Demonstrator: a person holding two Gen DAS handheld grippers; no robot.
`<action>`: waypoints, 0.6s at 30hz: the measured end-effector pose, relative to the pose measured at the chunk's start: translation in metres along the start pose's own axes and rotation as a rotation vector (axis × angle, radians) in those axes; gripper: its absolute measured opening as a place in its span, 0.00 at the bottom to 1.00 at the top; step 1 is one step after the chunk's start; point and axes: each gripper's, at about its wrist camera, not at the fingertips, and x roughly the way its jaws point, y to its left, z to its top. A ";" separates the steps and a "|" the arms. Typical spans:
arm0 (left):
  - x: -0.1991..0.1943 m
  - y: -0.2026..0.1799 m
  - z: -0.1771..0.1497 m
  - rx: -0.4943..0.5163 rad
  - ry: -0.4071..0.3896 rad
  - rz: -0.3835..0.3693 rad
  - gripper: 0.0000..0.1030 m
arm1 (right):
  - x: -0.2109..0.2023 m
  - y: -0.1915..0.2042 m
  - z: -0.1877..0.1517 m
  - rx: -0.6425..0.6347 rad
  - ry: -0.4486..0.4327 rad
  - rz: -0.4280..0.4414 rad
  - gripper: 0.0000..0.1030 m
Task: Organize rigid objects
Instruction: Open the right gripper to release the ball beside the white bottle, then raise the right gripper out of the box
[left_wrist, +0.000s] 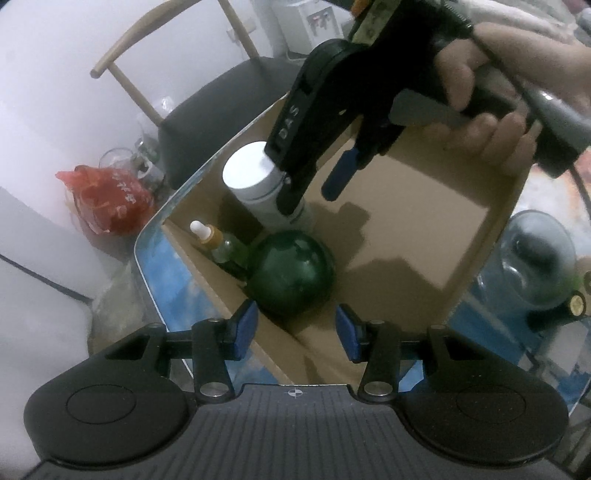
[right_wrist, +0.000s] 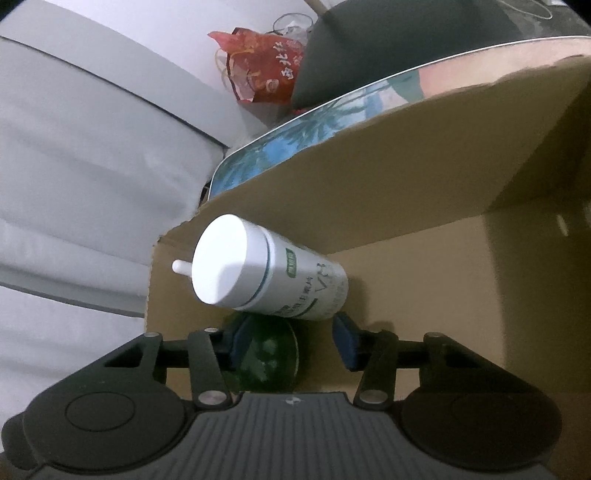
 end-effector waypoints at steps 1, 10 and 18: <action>0.001 0.001 -0.001 0.005 -0.004 -0.003 0.46 | 0.006 0.001 0.002 -0.008 0.001 -0.002 0.49; 0.000 -0.003 -0.004 0.032 -0.018 -0.006 0.48 | 0.017 0.009 0.008 -0.085 -0.005 -0.012 0.49; -0.002 -0.006 -0.007 0.037 -0.024 -0.003 0.53 | 0.008 0.002 0.005 -0.089 0.012 -0.049 0.51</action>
